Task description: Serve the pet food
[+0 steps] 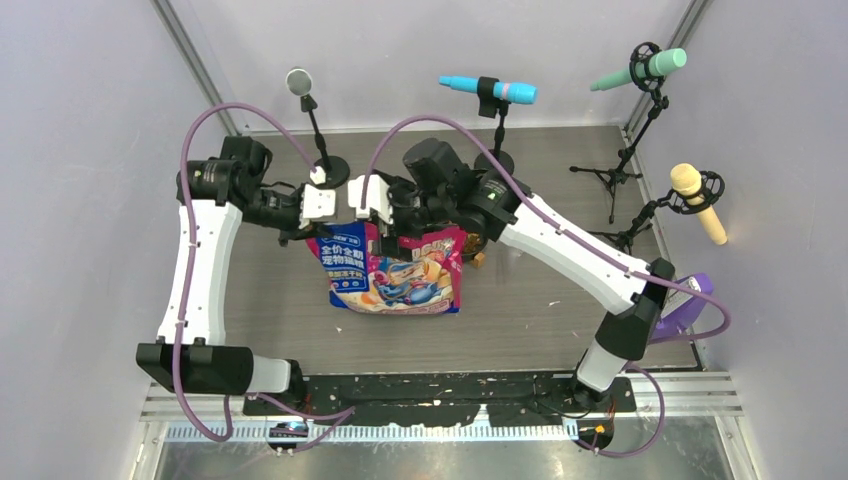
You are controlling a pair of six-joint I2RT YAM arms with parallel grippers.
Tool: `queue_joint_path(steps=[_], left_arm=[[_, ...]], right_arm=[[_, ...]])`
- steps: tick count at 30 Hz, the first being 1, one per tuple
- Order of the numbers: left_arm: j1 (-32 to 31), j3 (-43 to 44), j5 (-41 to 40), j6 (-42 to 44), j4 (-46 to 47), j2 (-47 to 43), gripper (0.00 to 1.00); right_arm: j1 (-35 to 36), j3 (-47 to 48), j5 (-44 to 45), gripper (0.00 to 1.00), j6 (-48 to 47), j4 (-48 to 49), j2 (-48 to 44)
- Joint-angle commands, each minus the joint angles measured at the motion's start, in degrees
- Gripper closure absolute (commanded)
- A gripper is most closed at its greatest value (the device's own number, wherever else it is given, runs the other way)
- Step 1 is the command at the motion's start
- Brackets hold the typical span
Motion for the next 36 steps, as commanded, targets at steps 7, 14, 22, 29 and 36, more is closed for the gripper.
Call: queue_joint_path(steps=[7,14,22,29,36], left_arm=[[0.54,-0.15,3.02,-0.25,-5.03,-5.18,1.0],[0.55,-0.39,2.48,-0.86,-4.26,-5.46,1.0],[0.67,-0.44,1.87,-0.95,-4.02,-5.16,1.0],[0.99,-0.78,2.11,-1.1,-3.3,-5.22,1.0],[1.08,-2.72,2.27,-6.4,2.64,-6.66,1.0]], right_arm=[[0.78,0.0,9.46,0.07,-3.98,-1.32,0.74],[1.44,-6.9,19.42,0.41,-9.55,-3.48,-4.43],[1.4,-11.34,23.57,0.68,-11.05,-1.27,-8.09],[0.56,-13.74,30.27,0.89,-11.34,-0.99,-10.65],[-0.07,-18.87,33.03,0.95,-11.75,2.31,-14.93]])
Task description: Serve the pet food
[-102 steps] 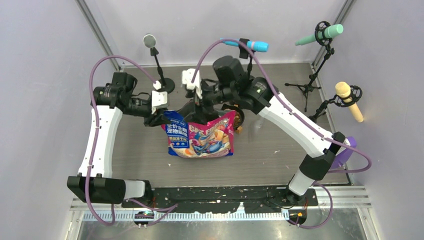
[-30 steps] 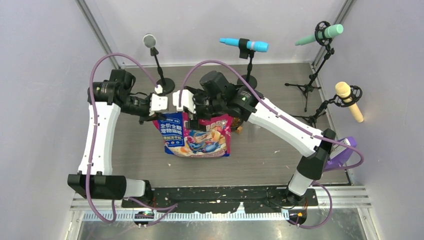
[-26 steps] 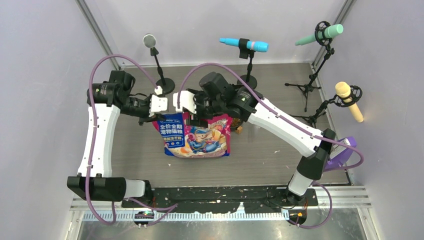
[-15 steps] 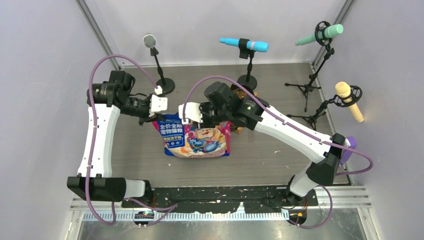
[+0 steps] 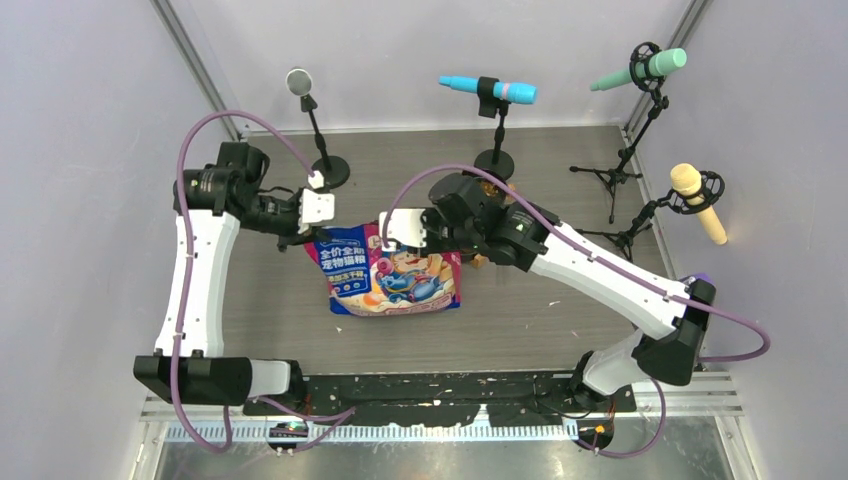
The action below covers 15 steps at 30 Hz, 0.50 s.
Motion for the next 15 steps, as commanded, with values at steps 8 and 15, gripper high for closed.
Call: queue_joint_path(steps=[8,15], left_arm=[[0.82,-16.4,-2.33,-23.39,27.13,-15.52,1.0],[0.8,-34.49,-5.7,-23.99,42.12,-29.19,1.0]], right_arm=[[-3.99,-5.38,5.8,0.95,0.18,6.69,-7.78],[-5.75,-11.59,2.91,0.95,3.29,12.85,-8.21]])
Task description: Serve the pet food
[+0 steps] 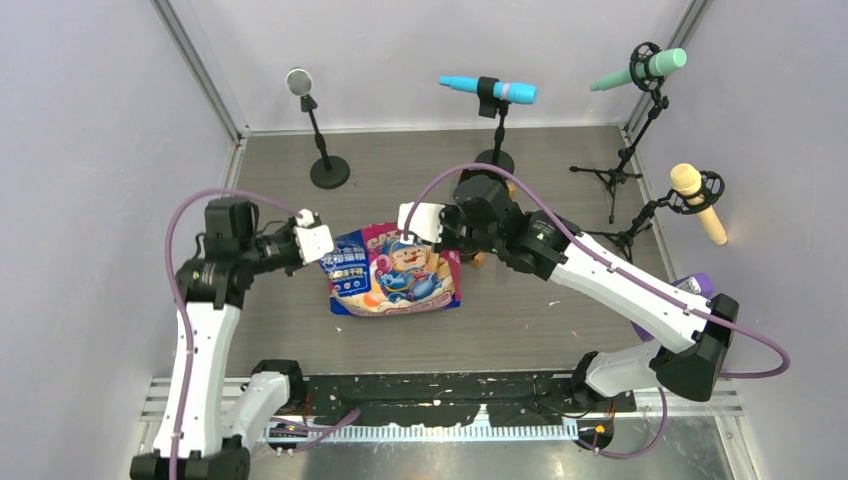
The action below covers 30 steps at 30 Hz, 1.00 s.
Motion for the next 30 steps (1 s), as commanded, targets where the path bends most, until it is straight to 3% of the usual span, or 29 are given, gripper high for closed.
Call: queue_joint_path(steps=[1,6,10,15,17,18,20,22,25,30], left_arm=[[0.49,-9.0,-4.17,-1.68,9.84,-7.0,1.0],[0.26,-11.63,-10.09,-4.63,14.28,-10.78,1.0],[-0.73,-14.52,-17.0,-15.63,22.73,-13.45,1.0],[-0.74,-13.86,-13.39,-17.53,23.52,-13.27,1.0],[-0.74,-13.52,-9.96,-15.87,22.22,-12.63,1.0],[-0.8,-13.51,-7.72,-14.82,21.57,-12.41,1.0],[-0.87,-13.92,-5.14,-13.27,20.6,-12.35,1.0],[-1.0,-14.43,-3.71,-12.47,20.57,-12.41,1.0],[-1.05,-14.56,-3.28,-12.28,20.49,-12.25,1.0],[-1.17,-13.5,-3.28,-12.92,20.64,-11.61,1.0]], right_arm=[[-2.77,-2.59,3.27,0.95,1.62,6.18,-0.96],[-3.88,-2.05,3.59,0.95,4.65,8.17,-1.42],[-4.01,-2.21,2.03,0.95,5.64,8.26,-2.18],[-4.02,2.27,-9.09,0.95,8.78,6.22,-1.28],[-3.95,6.27,-15.46,0.83,10.0,3.85,0.56],[-3.89,9.2,-18.94,0.67,10.56,2.65,2.26],[-3.46,13.04,-23.64,0.49,11.54,1.19,5.07],[-2.57,15.34,-26.03,0.4,11.53,1.12,7.51],[-1.74,17.26,-29.23,0.34,11.04,3.42,10.94],[-0.02,20.68,-31.05,0.32,11.78,6.69,16.14]])
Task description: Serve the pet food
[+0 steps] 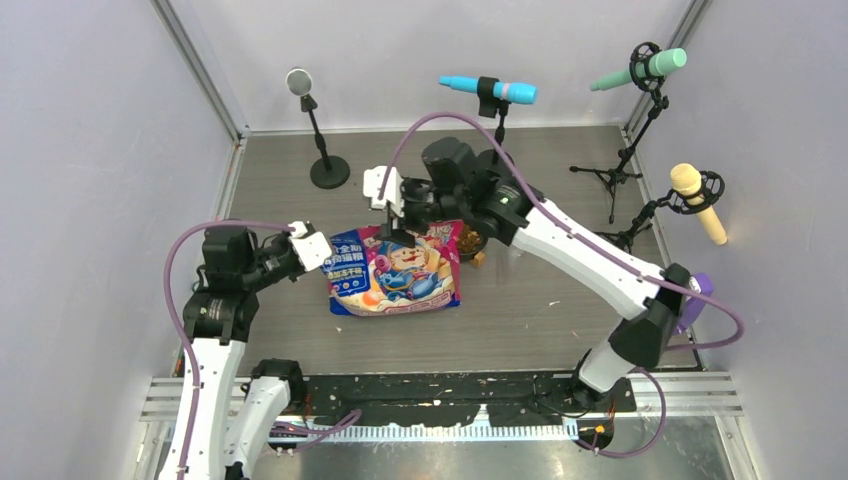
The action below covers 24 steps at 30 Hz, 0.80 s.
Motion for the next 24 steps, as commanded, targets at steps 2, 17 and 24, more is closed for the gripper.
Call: queue_joint_path(steps=[2,17,24], left_arm=[[0.15,1.35,2.16,-0.11,0.72,1.09,1.0],[0.17,0.64,3.68,0.07,0.84,0.01,1.0],[0.11,0.63,2.57,1.13,0.37,-0.02,1.0]], right_arm=[[2.38,3.8,-3.47,0.32,0.58,5.21,4.3],[9.35,-7.68,20.05,0.59,-5.98,22.39,4.86],[9.51,-11.16,30.51,0.8,-11.54,19.88,1.52]])
